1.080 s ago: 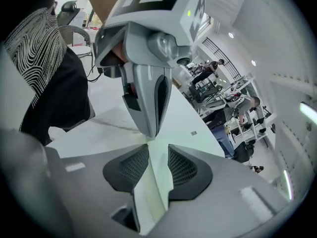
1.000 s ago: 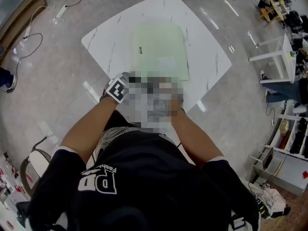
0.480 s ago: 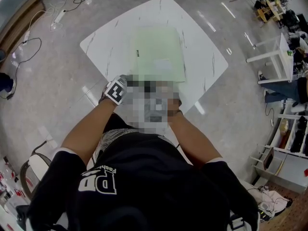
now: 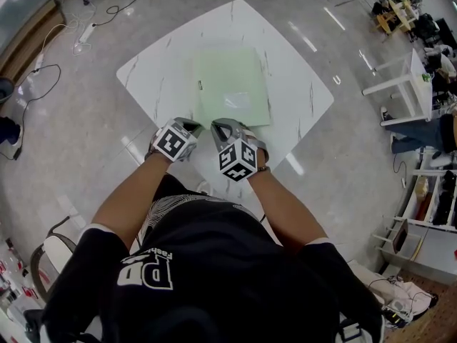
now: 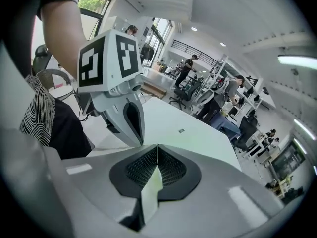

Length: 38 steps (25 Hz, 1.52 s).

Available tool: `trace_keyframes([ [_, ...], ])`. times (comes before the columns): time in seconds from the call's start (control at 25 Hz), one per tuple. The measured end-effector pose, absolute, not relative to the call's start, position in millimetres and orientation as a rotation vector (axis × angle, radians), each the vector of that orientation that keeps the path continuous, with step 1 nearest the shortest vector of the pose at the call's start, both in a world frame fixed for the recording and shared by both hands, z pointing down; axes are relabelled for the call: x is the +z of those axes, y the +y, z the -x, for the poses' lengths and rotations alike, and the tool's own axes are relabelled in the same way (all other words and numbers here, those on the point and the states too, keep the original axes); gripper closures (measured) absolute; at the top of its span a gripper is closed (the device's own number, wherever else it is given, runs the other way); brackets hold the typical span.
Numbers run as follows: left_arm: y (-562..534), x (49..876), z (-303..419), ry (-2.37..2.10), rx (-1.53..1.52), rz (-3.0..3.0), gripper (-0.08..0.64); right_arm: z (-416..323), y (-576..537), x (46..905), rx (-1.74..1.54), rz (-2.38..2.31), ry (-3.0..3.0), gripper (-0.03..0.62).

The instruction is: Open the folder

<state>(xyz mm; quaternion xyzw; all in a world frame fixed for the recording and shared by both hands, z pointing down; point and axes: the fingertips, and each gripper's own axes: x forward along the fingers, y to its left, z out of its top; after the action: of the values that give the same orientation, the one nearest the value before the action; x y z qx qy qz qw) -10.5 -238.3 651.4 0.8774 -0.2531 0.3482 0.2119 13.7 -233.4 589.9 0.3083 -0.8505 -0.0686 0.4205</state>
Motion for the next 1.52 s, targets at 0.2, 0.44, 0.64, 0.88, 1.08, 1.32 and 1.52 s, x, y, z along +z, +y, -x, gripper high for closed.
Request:
trace_keyframes([
  [0.2,-237,643,11,-0.731,0.94,-2.415,0.506,-13,-231,573,-0.147,-0.817,-2.193,0.588],
  [0.44,-238,646,11,-0.736,0.958,-2.401,0.506,-27,-237,549,-0.119,-0.892,-2.248,0.588],
  [0.64,-239,654,14,-0.754,0.982,-2.391,0.506,-45,-240,524,-0.085,-0.994,-2.301,0.588],
  [0.88,-238,644,9,-0.768,0.97,-2.389,0.506,-84,-245,491,-0.101,-1.16,-2.331,0.588],
  [1.08,-240,652,10,-0.777,0.978,-2.399,0.506,-120,-252,462,-0.154,-1.305,-2.307,0.588],
  [1.32,-241,651,11,-0.788,0.982,-2.393,0.506,-174,-261,444,-0.147,-1.519,-2.251,0.588],
  [1.52,-240,654,13,-0.797,0.974,-2.379,0.506,-222,-267,437,-0.089,-1.683,-2.208,0.588],
])
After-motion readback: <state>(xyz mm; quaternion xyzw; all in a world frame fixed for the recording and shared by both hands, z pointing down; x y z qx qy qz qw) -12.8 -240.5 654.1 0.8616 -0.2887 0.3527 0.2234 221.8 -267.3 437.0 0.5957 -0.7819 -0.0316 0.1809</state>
